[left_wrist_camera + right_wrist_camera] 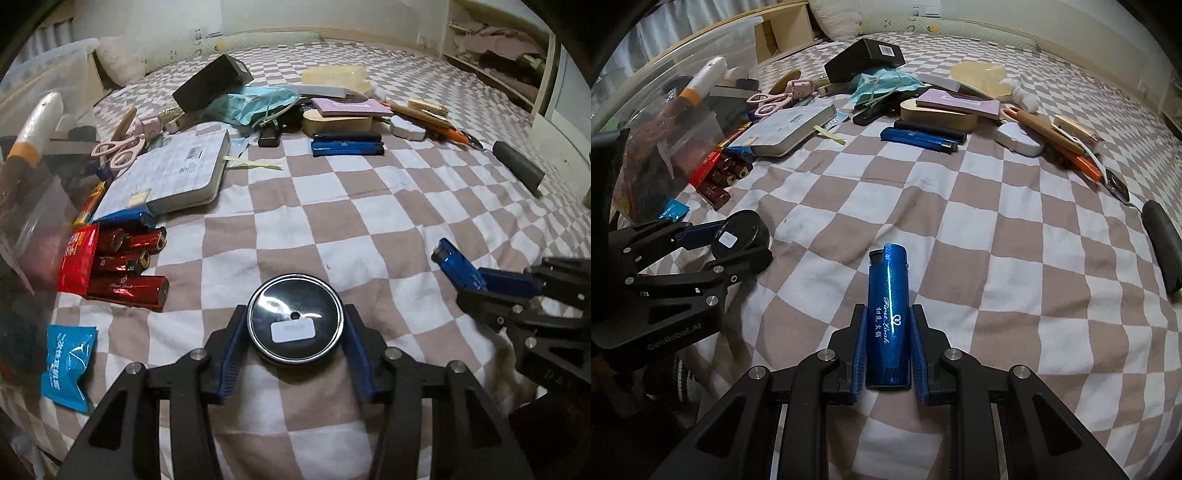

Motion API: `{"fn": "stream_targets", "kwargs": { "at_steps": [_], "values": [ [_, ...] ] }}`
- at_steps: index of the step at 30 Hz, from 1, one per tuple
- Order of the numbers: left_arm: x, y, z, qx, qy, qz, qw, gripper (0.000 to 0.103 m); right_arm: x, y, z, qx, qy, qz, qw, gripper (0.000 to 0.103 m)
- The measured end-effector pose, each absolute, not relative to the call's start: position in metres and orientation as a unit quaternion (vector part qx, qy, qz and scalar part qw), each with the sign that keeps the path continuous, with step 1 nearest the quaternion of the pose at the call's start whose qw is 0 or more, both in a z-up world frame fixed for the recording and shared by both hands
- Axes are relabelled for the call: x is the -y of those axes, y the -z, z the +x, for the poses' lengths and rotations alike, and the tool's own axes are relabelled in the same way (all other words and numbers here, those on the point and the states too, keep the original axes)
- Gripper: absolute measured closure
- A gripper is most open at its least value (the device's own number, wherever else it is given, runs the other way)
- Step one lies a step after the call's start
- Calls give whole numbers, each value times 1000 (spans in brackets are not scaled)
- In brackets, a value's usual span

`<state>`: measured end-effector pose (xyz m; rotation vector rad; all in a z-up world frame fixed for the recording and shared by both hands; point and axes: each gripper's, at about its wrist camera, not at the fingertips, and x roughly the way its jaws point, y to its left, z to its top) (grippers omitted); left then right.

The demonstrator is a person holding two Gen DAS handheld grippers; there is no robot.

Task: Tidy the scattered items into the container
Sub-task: 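Close the left gripper on the black round tin and lift it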

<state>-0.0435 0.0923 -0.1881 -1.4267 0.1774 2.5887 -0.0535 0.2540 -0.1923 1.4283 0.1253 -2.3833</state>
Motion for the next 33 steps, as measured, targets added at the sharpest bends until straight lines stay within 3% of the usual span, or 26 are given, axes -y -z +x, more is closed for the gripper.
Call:
{"fn": "stream_targets", "kwargs": {
  "at_steps": [21,33],
  "values": [
    [-62,152,-43,-3,-885,-456,92,54,-261,178,-46,45,840,525,133,80],
    [-37,104,-44,25,-906,-409,103,54,-249,128,-67,56,863,484,135,80]
  ]
}}
